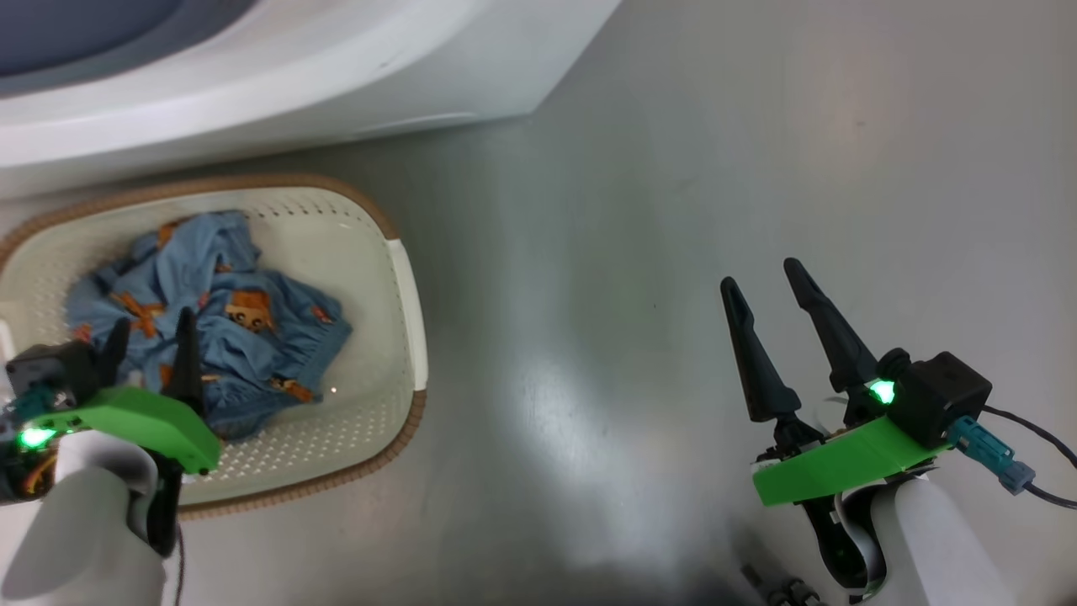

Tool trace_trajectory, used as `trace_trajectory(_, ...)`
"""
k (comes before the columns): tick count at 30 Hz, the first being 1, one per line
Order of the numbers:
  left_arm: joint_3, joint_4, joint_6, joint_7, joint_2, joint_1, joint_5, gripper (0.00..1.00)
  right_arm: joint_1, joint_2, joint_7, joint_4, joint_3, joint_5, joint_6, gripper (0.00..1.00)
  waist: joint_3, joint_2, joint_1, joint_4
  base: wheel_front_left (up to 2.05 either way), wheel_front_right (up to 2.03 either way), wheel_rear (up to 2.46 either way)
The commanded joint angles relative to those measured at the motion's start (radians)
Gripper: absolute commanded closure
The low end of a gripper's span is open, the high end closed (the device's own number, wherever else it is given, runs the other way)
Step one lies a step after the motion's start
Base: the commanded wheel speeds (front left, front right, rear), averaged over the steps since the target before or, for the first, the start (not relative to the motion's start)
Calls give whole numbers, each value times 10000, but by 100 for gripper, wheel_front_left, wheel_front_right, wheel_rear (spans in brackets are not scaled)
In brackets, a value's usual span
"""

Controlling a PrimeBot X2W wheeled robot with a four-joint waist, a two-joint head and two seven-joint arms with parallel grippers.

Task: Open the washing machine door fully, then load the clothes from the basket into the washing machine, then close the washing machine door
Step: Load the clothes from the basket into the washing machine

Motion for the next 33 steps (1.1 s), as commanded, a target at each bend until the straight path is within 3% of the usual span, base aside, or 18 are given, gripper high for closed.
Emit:
trace_trajectory(1,80,261,-29,8,525,-111,-229,0,97,71,-117,-262,262,-107,16,0,452,0,0,-252,0,0,0)
trace_trajectory(13,-1022,1918,-30,894,1111,-1653,-1051,0,-12,128,-118,-439,297,-110,16,0,1261,0,0,-435,0,0,0)
trace_trajectory(33,-1769,3632,355,2248,1673,-3292,-568,0,43,157,-118,-650,479,29,16,0,1957,0,0,-867,0,0,0)
